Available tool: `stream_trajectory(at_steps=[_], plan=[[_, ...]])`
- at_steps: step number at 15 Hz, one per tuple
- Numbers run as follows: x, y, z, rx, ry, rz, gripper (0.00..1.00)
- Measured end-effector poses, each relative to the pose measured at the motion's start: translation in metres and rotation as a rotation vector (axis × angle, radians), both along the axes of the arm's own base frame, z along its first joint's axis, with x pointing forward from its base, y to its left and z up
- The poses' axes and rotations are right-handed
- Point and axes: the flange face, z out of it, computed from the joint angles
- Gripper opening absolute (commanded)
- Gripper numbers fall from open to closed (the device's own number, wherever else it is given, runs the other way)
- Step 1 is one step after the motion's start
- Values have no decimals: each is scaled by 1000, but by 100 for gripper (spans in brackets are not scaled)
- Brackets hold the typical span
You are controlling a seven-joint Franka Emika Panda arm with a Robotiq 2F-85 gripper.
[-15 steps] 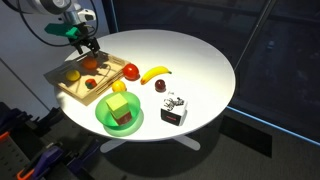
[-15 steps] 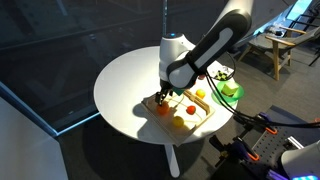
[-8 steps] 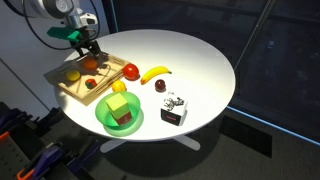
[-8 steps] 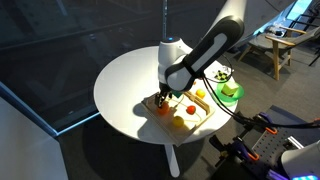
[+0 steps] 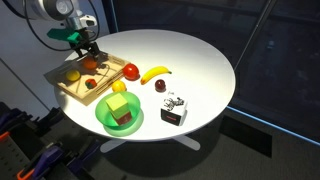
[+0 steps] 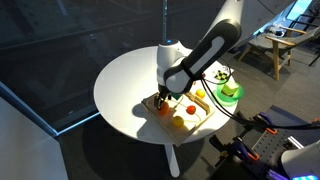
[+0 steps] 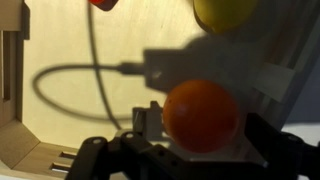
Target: Put the orange on the right side of the table
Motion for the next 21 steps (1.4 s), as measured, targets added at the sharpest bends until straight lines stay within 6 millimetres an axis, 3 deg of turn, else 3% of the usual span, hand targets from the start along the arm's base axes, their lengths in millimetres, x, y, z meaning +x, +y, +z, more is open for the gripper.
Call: stream_trajectory(at_steps=[19,21], plan=[[3,-7,-7,-12,5,-10,100],[3,-9,-7,-15,5,-13,74]])
